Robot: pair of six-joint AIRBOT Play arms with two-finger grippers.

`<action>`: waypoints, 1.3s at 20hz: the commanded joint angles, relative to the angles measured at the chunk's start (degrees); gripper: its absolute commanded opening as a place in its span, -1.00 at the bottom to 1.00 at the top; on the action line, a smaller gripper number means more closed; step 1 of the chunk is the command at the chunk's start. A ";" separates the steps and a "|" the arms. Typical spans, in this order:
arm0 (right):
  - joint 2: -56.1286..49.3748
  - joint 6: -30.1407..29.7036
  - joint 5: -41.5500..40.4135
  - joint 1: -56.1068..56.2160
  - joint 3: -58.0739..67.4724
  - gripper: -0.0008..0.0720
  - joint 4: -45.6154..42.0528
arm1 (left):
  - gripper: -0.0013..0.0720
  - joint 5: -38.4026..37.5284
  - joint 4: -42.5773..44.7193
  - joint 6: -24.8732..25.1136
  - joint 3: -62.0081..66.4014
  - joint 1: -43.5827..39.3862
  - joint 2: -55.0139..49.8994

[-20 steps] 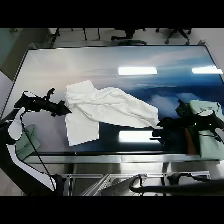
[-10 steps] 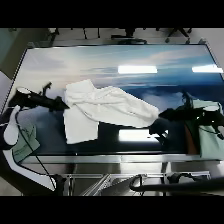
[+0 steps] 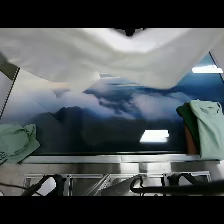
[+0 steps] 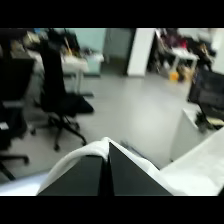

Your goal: Fold the shirts.

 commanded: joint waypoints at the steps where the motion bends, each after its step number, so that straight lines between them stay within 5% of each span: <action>1: 1.33 5.29 -5.35 0.09 14.19 -0.94 -10.56 | -0.94 6.88 -1.95 -5.55 0.57 15.39 12.09; 5: 1.25 12.81 -2.99 0.07 13.57 -0.94 -23.28 | -0.94 1.07 -2.16 -7.72 -10.27 24.41 16.02; 9: -4.37 13.11 4.90 0.09 3.30 -0.94 -18.53 | -0.94 -5.97 0.76 -3.69 -13.62 8.11 7.67; 14: -17.68 8.02 8.04 0.72 -16.79 -0.94 -13.73 | -0.94 -2.86 28.81 -3.96 -18.47 -16.04 -10.78; 22: -44.96 3.37 0.11 2.23 -25.77 -0.94 -8.70 | -0.93 7.82 34.51 -4.83 -20.81 -20.68 -43.19; 26: -50.51 2.69 -0.96 2.23 -22.69 -0.95 -5.42 | -0.94 4.09 34.58 -5.99 -10.71 -19.71 -51.65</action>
